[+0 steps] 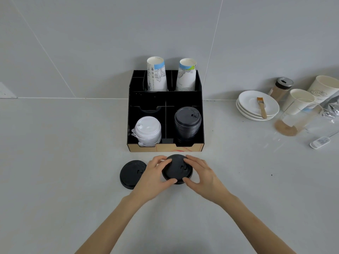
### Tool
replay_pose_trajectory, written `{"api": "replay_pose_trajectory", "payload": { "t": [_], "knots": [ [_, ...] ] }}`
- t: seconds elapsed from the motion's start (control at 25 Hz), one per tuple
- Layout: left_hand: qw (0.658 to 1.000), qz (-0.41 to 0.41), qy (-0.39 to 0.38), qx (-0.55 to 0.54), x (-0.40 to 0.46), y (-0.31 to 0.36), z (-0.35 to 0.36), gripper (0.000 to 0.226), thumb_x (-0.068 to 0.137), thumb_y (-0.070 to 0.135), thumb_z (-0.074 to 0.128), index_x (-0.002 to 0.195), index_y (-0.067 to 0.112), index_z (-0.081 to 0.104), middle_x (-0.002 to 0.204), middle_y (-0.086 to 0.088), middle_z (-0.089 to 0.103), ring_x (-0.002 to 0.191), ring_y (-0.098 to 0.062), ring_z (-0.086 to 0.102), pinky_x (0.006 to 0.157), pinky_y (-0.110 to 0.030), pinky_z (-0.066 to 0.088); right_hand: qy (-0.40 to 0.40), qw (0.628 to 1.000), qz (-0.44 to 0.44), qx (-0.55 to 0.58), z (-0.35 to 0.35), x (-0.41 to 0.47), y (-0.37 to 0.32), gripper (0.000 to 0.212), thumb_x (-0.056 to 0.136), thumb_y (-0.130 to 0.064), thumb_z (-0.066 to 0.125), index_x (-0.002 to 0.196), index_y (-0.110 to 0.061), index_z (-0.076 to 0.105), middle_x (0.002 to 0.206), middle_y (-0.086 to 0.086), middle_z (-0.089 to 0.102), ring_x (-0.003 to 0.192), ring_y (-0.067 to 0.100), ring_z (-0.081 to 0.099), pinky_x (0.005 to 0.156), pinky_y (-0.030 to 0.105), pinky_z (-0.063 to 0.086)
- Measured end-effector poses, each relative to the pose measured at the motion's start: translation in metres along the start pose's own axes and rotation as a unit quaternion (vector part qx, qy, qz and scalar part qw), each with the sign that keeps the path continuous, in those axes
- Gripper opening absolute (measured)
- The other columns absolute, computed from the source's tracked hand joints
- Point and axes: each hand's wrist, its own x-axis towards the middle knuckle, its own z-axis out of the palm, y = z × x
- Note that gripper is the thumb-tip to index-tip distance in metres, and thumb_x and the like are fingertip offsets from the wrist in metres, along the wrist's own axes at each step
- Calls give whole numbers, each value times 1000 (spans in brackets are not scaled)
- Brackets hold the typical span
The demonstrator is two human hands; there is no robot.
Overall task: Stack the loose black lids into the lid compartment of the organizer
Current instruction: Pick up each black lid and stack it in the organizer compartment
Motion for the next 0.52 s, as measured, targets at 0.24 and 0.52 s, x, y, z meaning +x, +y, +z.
{"api": "replay_pose_trajectory", "payload": {
  "t": [0.24,0.52],
  "knots": [
    [997,37,62,-21,32,20,-22,59,75,27,69,126,15,43,131,-4,40,114,-5,33,100,-20,30,51,998,-26,0,-34,27,-10,49,80,-14,64,126,-12,45,136,5,44,118,6,41,93,-7,21],
    [992,49,111,-18,67,42,-37,57,75,24,69,125,10,45,131,-8,41,123,-19,36,96,-15,23,81,996,-37,-23,-65,58,-19,49,82,-15,61,127,-13,43,139,3,42,125,13,42,95,0,24]
  ]
}}
